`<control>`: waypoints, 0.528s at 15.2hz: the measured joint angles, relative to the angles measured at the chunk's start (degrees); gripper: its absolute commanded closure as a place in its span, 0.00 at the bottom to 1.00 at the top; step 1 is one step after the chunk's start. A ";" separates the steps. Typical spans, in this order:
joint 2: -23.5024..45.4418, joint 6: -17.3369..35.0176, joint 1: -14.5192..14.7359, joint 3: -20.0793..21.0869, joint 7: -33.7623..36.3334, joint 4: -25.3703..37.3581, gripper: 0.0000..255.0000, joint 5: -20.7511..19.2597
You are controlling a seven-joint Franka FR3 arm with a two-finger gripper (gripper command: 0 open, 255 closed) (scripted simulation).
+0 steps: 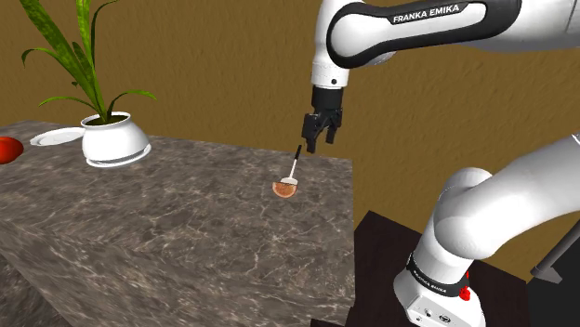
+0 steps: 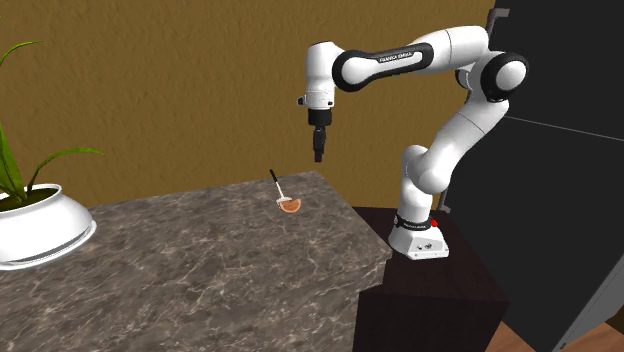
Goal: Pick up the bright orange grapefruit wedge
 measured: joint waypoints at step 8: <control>13.81 14.15 1.09 0.01 -2.37 -2.14 0.00 2.20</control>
